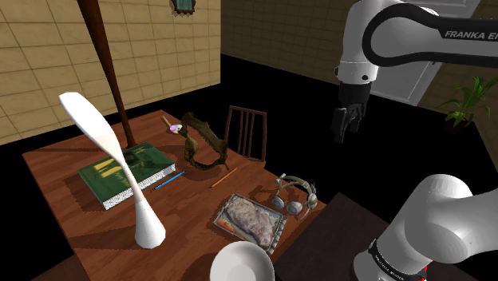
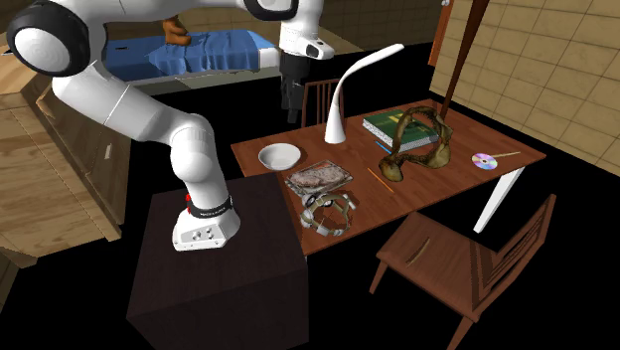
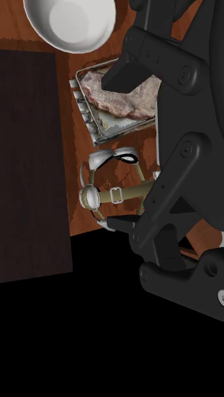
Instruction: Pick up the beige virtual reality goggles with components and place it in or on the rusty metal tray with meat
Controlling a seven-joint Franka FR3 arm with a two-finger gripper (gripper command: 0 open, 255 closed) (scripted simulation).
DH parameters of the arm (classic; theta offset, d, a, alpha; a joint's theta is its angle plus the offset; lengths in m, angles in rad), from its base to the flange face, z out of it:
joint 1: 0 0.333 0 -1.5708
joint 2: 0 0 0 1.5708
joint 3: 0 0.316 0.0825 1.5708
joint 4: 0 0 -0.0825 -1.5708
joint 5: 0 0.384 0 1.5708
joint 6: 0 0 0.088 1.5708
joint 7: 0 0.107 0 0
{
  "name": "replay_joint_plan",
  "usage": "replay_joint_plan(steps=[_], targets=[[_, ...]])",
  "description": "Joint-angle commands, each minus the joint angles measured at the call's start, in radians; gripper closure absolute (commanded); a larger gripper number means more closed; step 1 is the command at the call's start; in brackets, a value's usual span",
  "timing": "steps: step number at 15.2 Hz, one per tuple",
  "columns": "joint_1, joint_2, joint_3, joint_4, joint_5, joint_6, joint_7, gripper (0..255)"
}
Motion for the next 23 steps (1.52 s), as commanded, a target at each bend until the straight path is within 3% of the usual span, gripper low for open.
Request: replay_joint_plan(steps=[1, 12, 23], targets=[[0.000, 0.000, 0.000, 0.000, 0.000, 0.000, 0.000, 0], [0.006, 0.229, -0.093, -0.174, -0.036, 0.420, -0.115, 0], [0.033, 0.644, -0.168, -0.159, 0.012, 0.833, -0.263, 0]])
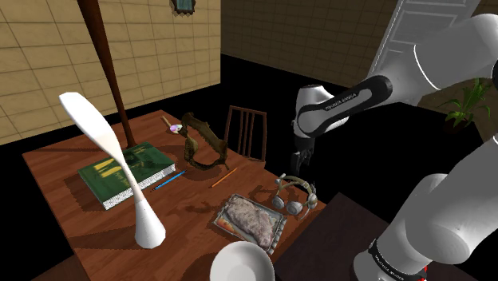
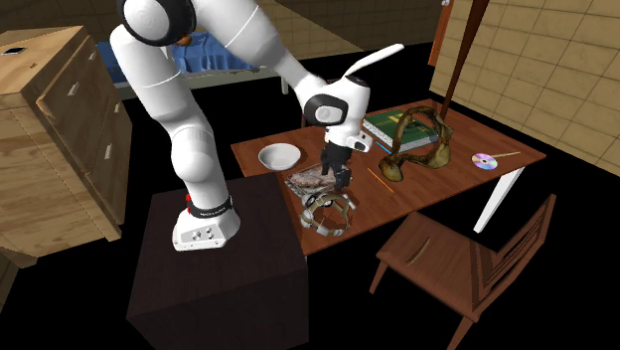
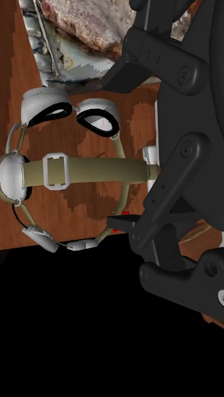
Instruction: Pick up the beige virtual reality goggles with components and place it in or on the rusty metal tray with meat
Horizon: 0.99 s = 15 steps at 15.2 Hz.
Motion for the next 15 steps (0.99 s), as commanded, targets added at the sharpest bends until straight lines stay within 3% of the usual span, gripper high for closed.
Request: replay_joint_plan(steps=[1, 9, 15], targets=[[0.005, 0.089, -0.009, 0.019, 0.023, 0.073, -0.036, 0], [0.006, 0.170, -0.010, -0.021, 0.044, 0.192, -0.053, 0], [0.006, 0.170, -0.010, -0.021, 0.044, 0.192, -0.053, 0]])
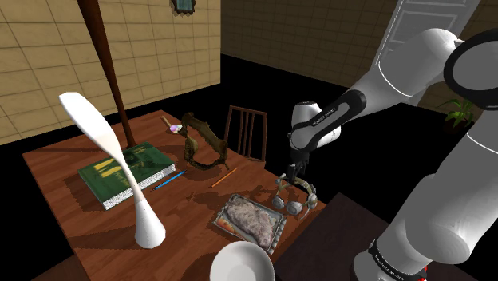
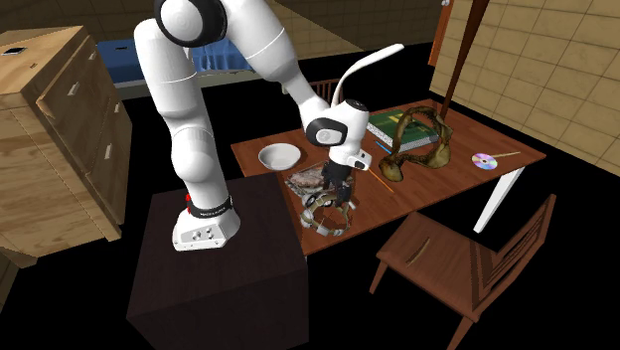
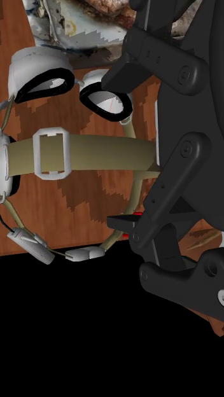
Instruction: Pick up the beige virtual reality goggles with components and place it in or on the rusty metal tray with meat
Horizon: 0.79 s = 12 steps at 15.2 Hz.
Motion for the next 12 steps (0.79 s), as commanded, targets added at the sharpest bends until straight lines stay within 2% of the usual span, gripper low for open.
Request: replay_joint_plan(steps=[1, 2, 3, 12], targets=[[0.000, 0.000, 0.000, 0.000, 0.000, 0.000, 0.000, 0], [0.000, 0.000, 0.000, 0.000, 0.000, 0.000, 0.000, 0], [0.000, 0.000, 0.000, 0.000, 0.000, 0.000, 0.000, 255], [0.000, 0.000, 0.000, 0.000, 0.000, 0.000, 0.000, 255]])
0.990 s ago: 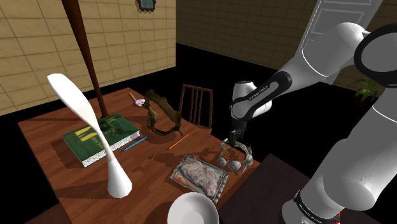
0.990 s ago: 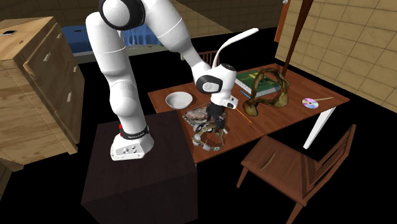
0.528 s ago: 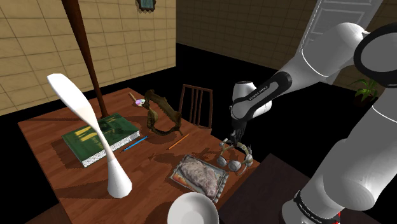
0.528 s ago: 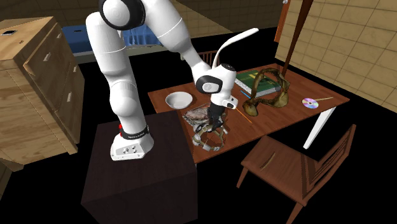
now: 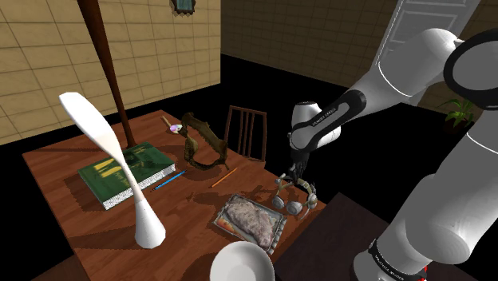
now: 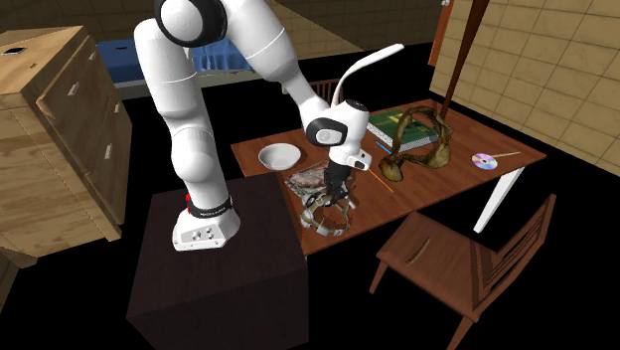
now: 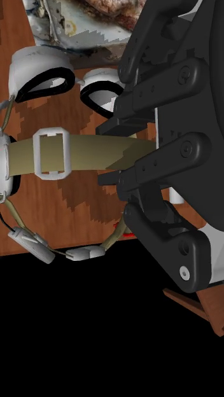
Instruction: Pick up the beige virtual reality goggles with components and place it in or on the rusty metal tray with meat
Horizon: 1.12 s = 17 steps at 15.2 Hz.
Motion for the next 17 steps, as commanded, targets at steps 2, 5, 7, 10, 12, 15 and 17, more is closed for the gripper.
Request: replay_joint_plan(steps=[2, 5, 7, 10, 12, 15, 17], targets=[[-0.001, -0.028, 0.000, 0.004, -0.008, -0.031, 0.006, 255], [-0.002, -0.068, 0.000, 0.011, -0.019, -0.077, 0.014, 255], [-0.002, -0.093, 0.001, 0.017, -0.025, -0.108, 0.019, 255], [-0.004, -0.129, 0.003, 0.028, -0.033, -0.155, 0.025, 255], [-0.005, -0.152, 0.004, 0.037, -0.038, -0.186, 0.028, 255], [-0.006, -0.184, 0.006, 0.052, -0.043, -0.233, 0.033, 255], [-0.006, -0.204, 0.008, 0.063, -0.046, -0.263, 0.035, 255]])
